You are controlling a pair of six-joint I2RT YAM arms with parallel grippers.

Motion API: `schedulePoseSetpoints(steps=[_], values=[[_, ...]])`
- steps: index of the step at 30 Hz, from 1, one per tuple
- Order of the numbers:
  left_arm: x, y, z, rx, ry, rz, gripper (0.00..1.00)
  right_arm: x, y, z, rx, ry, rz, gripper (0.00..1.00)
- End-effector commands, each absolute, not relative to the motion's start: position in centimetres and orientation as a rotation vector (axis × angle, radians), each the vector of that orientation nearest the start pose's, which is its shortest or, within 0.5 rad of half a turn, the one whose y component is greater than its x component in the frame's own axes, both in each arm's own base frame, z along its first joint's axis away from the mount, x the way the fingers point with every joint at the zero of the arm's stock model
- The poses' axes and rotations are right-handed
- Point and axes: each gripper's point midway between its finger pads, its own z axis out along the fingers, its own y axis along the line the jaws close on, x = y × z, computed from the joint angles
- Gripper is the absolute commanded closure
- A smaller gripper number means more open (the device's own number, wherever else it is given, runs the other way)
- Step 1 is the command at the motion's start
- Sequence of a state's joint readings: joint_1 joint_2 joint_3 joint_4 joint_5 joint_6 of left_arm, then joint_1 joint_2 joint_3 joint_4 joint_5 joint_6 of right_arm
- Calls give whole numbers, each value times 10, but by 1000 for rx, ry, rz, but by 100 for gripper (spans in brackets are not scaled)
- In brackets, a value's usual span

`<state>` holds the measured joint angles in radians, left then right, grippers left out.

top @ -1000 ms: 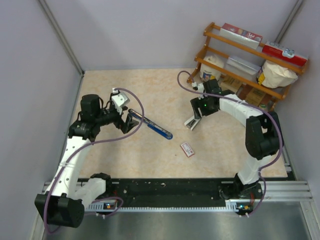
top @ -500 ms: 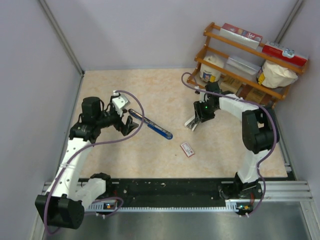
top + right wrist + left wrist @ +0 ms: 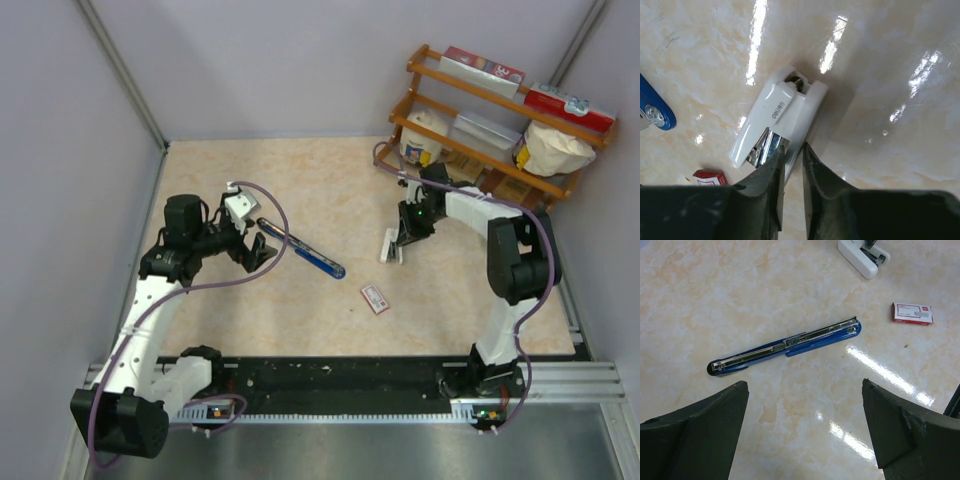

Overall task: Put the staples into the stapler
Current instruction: Adjust the stapler at the center of the board.

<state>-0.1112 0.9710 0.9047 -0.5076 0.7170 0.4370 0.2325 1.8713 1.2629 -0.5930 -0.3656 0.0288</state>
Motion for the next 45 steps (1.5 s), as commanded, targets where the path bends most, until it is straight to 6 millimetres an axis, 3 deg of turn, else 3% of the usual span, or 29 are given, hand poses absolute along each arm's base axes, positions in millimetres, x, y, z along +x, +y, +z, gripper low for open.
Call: schedulePoseSetpoints(steps=[1, 6, 9, 15, 18, 20, 26, 31, 34, 38, 42, 45], values=[[268, -136, 229, 949, 1771, -567, 1, 345, 123, 23, -338, 2820, 472, 89], [267, -138, 231, 961, 1757, -583, 1, 339, 111, 15, -295, 2865, 459, 99], [268, -140, 232, 966, 1752, -594, 1, 334, 106, 10, -341, 2879, 440, 100], [270, -145, 232, 979, 1748, -635, 1, 330, 109, 6, -371, 2892, 473, 91], [272, -146, 232, 984, 1747, -639, 1, 340, 95, 9, -396, 2872, 346, 72], [272, -146, 232, 988, 1746, -646, 1, 343, 91, 14, -404, 2853, 314, 65], [272, -152, 232, 1015, 1724, -671, 1, 349, 90, 32, -408, 2800, 309, 63], [279, -160, 235, 1083, 1691, -647, 1, 355, 86, 60, -464, 2709, 270, 62], [288, -174, 236, 1149, 1661, -657, 1, 354, 82, 77, -487, 2664, 257, 61], [298, -207, 236, 1301, 1620, -639, 1, 346, 80, 110, -546, 2559, 270, 53], [314, -247, 237, 1498, 1544, -567, 1, 317, 76, 135, -623, 2495, 307, 37], [323, -281, 229, 1661, 1463, -492, 1, 294, 62, 156, -647, 2399, 294, 19]])
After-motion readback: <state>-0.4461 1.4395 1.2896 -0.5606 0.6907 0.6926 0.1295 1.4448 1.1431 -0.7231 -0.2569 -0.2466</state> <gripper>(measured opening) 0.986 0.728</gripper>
